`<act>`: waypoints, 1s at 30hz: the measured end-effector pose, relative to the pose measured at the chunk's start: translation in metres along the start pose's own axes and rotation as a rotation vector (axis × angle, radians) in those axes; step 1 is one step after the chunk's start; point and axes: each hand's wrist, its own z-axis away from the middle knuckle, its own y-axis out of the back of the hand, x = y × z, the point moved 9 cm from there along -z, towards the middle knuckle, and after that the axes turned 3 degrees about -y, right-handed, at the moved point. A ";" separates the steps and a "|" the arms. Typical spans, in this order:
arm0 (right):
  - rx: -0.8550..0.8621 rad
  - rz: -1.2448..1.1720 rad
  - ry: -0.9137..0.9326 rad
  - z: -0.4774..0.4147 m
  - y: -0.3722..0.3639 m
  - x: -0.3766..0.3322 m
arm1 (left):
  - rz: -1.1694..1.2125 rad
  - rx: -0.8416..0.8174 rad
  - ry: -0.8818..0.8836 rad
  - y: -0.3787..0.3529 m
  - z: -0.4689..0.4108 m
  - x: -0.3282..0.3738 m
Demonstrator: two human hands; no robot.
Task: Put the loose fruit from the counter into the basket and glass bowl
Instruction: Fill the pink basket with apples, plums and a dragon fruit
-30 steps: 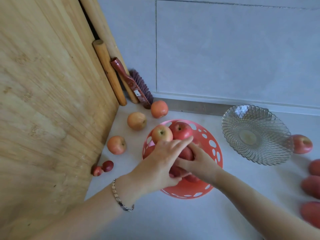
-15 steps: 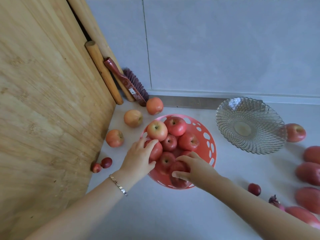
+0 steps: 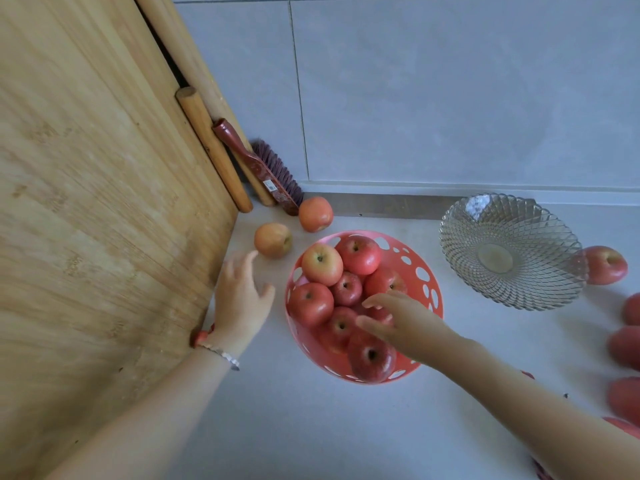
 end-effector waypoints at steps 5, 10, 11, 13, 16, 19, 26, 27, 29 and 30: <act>0.025 -0.140 0.022 -0.002 0.010 -0.010 | -0.277 -0.360 0.283 -0.031 -0.018 -0.078; -0.020 -0.107 0.046 0.002 0.001 -0.012 | -0.247 -0.347 0.311 -0.043 -0.026 -0.089; -0.028 -0.103 0.035 0.003 0.000 -0.009 | -0.221 -0.298 0.339 -0.038 -0.027 -0.088; -0.031 -0.094 0.012 0.005 0.000 0.001 | -0.081 -0.126 0.408 -0.020 -0.026 -0.078; -0.029 -0.074 -0.011 0.008 0.000 0.008 | 0.185 0.158 0.314 0.019 -0.017 -0.033; -0.112 -0.021 -0.015 0.011 -0.012 0.008 | 0.384 0.139 0.149 0.036 0.005 0.028; -0.073 0.195 0.066 0.016 -0.043 0.007 | 0.388 -0.283 -0.155 -0.013 0.075 0.090; -0.042 0.170 0.070 0.016 -0.043 0.007 | 0.345 -0.338 -0.177 -0.022 0.082 0.091; -0.004 0.131 0.080 0.016 -0.039 0.009 | 0.228 -0.429 -0.212 -0.037 0.089 0.090; -0.007 0.121 0.084 0.016 -0.036 0.011 | 0.168 -0.435 -0.243 -0.040 0.090 0.090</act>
